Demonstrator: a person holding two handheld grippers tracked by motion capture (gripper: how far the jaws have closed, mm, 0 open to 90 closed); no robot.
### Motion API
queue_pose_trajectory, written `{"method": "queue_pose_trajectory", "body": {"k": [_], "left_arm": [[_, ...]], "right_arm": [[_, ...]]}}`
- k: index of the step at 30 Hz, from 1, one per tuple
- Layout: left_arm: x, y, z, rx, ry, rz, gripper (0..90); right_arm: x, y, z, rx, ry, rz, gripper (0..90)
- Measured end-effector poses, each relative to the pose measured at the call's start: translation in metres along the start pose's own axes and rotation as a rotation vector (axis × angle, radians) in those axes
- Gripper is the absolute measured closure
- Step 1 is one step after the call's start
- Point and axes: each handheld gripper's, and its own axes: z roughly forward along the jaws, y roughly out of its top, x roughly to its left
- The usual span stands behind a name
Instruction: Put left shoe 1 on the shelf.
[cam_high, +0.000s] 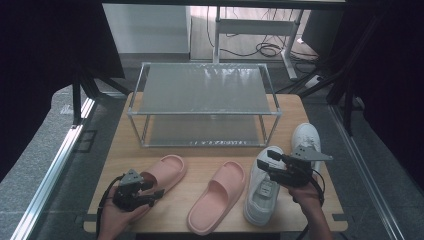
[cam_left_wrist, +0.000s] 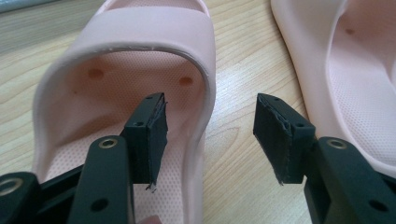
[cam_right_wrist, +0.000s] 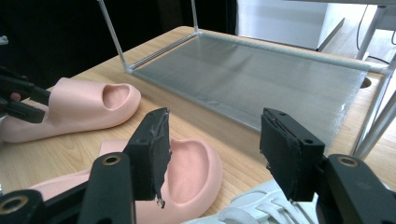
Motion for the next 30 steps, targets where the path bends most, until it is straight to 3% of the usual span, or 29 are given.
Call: {"method": "queue_pose_trajectory", "body": {"k": [6,9,15,23,28,30], "left_arm": [[-0.003,0.001,0.012,0.007,0.006,0.002,53.1],[-0.003,0.002,0.019,0.015,0.032,-0.004,58.3],[-0.005,0.001,0.026,0.005,0.074,0.016,77.4],[-0.01,0.003,0.025,-0.018,0.11,0.052,84.1],[-0.009,0.007,0.019,-0.028,0.094,0.033,84.7],[-0.008,0.01,0.016,-0.036,0.109,0.031,84.8]], "right_arm": [[0.0,-0.001,-0.001,0.002,-0.007,0.0,43.7],[0.0,-0.002,0.0,0.007,-0.007,0.0,43.7],[0.0,-0.002,-0.005,0.0,-0.016,0.001,43.7],[-0.002,-0.001,-0.01,-0.013,-0.028,0.004,43.7],[-0.003,0.0,-0.008,-0.014,-0.023,0.001,43.7],[-0.003,0.001,-0.009,-0.017,-0.02,0.001,43.7]]}}
